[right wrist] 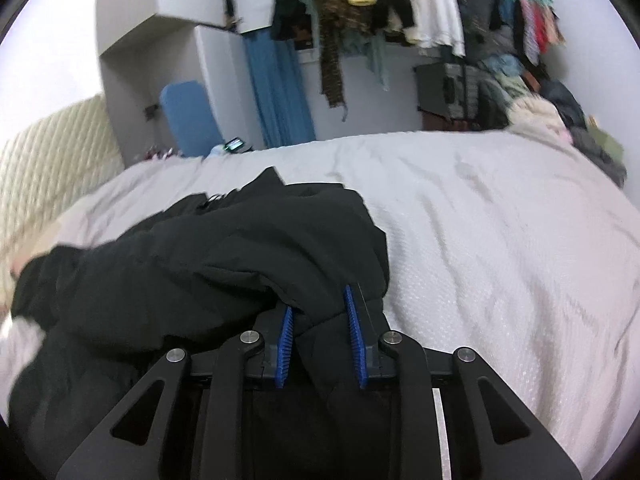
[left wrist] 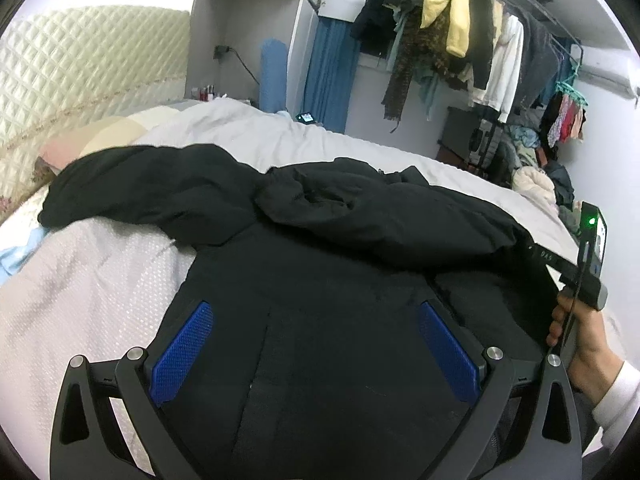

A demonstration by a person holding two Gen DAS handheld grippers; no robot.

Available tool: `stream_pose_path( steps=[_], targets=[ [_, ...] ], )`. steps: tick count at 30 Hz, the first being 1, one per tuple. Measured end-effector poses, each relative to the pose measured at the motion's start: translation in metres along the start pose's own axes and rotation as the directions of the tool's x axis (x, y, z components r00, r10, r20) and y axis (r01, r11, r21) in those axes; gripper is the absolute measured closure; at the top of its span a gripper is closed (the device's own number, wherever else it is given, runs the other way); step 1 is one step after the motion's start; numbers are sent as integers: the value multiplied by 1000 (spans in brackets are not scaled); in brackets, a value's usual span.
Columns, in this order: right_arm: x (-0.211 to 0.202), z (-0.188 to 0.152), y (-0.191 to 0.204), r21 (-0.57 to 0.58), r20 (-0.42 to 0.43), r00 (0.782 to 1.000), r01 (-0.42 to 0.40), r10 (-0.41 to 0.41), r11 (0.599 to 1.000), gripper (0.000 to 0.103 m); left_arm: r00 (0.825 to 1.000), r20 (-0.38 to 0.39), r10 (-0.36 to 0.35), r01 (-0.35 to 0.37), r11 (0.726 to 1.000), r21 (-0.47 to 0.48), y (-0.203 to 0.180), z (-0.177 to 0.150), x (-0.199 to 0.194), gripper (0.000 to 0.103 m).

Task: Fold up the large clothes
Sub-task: 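Lower the sleeve onto the jacket and open the right tool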

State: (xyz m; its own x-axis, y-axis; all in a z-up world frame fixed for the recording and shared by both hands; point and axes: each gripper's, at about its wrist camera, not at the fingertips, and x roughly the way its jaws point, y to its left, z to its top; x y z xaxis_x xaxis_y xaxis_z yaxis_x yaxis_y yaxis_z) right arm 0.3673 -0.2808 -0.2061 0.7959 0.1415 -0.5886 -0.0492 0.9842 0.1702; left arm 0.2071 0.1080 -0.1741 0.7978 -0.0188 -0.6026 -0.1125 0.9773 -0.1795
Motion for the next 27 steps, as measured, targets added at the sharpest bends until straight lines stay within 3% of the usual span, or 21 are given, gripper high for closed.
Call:
stream_pose_path(
  steps=[3,11,18,27],
  targets=[
    [0,3,-11,42,-2,1000,10,-10,999,81,1000,3,-5,5,1000,7,-2,-1,-3,0],
    [-21,3,-2,1,-63,998,-5,5,1000,78,1000,22,-19,20,1000,-14,6,-1,-14,0],
    [-81,11,18,-98,-21,1000,-24,22,995,78,998,52,-43,43,999,-14,7,0,-30,0],
    [-158,-14,38,-73,23,989,-141,143,987,76,993,91,-81,82,997,-4,0,4,-52,0]
  ],
)
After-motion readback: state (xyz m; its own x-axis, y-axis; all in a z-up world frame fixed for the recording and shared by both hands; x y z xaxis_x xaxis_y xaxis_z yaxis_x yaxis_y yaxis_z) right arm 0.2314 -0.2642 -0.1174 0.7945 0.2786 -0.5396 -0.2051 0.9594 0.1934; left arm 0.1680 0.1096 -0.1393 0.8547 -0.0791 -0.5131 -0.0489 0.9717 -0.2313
